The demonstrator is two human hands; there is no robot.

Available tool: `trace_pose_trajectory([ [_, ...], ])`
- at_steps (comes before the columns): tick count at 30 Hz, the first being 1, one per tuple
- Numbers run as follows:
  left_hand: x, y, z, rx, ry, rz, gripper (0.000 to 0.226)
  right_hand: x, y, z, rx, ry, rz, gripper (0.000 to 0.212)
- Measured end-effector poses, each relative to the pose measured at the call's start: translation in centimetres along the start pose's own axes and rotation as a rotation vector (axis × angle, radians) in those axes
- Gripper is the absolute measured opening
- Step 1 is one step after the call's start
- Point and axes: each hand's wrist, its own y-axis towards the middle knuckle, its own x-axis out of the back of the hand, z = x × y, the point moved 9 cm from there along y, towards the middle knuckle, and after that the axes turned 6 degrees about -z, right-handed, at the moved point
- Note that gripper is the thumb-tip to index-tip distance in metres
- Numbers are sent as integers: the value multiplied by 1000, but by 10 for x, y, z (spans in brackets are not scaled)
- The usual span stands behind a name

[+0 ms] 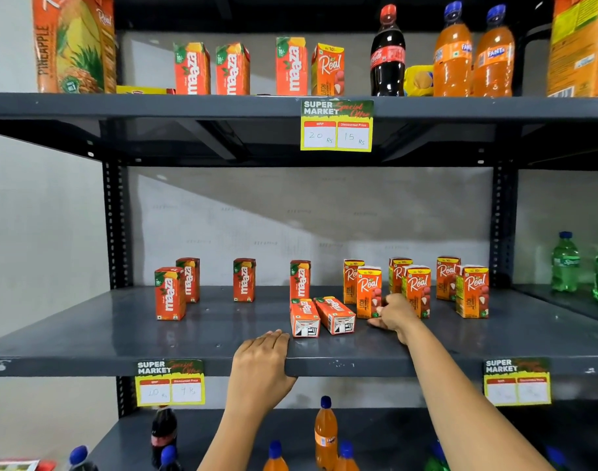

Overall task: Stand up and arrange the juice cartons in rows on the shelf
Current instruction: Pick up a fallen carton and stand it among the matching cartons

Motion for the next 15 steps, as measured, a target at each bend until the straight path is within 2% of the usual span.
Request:
trace_pose_trajectory([
  [2, -1, -1, 0, 0, -7, 2, 50, 6, -7, 4, 59, -260, -57, 37],
  [3, -1, -1, 0, -1, -10, 0, 50, 11, -14, 9, 96, -387, -120, 37],
  [5, -1, 0, 0, -4, -16, -5, 50, 17, -37, 21, 162, -497, -235, 30],
  [7, -1, 0, 0, -7, -20, -9, 51, 8, -59, 33, 223, -519, -282, 39],
  [9, 0, 0, 0, -6, -21, -13, 51, -13, -76, 42, 258, -560, -218, 48],
  [15, -1, 0, 0, -10, -33, -22, 47, -45, -71, 59, 228, -518, 1, 54],
])
